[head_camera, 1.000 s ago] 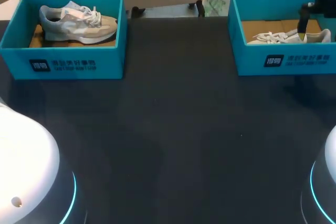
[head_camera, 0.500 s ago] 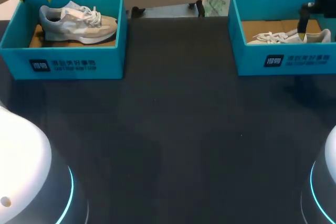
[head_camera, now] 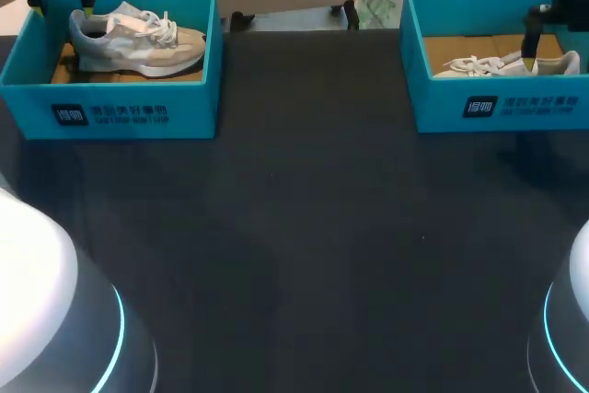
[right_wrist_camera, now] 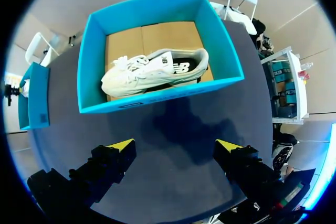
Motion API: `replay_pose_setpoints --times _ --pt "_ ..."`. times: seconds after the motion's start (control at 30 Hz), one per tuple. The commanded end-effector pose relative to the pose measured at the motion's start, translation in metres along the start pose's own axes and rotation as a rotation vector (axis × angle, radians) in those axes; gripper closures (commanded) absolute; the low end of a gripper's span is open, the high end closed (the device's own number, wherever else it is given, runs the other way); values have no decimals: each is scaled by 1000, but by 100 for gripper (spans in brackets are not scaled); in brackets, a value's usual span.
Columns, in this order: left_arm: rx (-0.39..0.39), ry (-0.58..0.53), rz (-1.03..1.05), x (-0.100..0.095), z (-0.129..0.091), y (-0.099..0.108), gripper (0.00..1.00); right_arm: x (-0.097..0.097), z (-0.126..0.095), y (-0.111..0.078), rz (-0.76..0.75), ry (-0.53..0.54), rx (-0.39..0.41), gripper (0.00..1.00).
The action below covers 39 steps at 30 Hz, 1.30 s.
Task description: Take the shoe out of the shoebox, open the shoe tongue, remove and reinsert the insole, then place the shoe into the shoebox
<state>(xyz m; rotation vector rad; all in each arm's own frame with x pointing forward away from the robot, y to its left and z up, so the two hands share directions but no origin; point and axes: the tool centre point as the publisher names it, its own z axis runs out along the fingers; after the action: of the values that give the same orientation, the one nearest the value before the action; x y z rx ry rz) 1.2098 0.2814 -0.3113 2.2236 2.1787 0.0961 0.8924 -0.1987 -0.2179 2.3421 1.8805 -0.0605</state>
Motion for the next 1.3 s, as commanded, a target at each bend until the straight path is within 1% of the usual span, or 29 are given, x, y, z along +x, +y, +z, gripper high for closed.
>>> replay_pose_setpoints --times 0.03,0.2,0.23,0.27,0.33,0.43,0.47,0.57,0.67,0.77,0.83,1.0,1.3 --pt "30 -4 3 0 11 15 0 0 0 -1 1 1 -2 0" --pt "39 -2 -3 -5 20 18 0 0 0 -1 1 1 -2 0" --pt "40 0 -3 -6 22 18 1 0 0 -1 1 1 -2 0" --pt "41 1 0 -6 23 18 5 0 0 -1 1 1 -2 0" --pt "40 7 0 -7 26 18 7 0 0 -1 1 1 -2 0" --pt "42 13 1 -7 32 19 3 0 0 -1 1 1 -2 0" --pt "46 16 3 -7 33 20 4 0 0 -1 1 1 -2 0" --pt "53 21 4 -7 37 20 5 0 0 -1 1 1 -2 0" --pt "58 25 4 -5 40 21 7 0 0 -1 1 1 -2 0" --pt "70 27 0 -3 44 21 16 0 0 -1 1 1 -2 0" --pt "73 27 1 -1 46 21 18 0 0 -1 1 1 -2 0" --pt "78 42 13 1 54 18 12 0 0 -1 1 1 -2 0" --pt "98 38 14 3 65 17 16 0 0 -1 1 1 -2 0"
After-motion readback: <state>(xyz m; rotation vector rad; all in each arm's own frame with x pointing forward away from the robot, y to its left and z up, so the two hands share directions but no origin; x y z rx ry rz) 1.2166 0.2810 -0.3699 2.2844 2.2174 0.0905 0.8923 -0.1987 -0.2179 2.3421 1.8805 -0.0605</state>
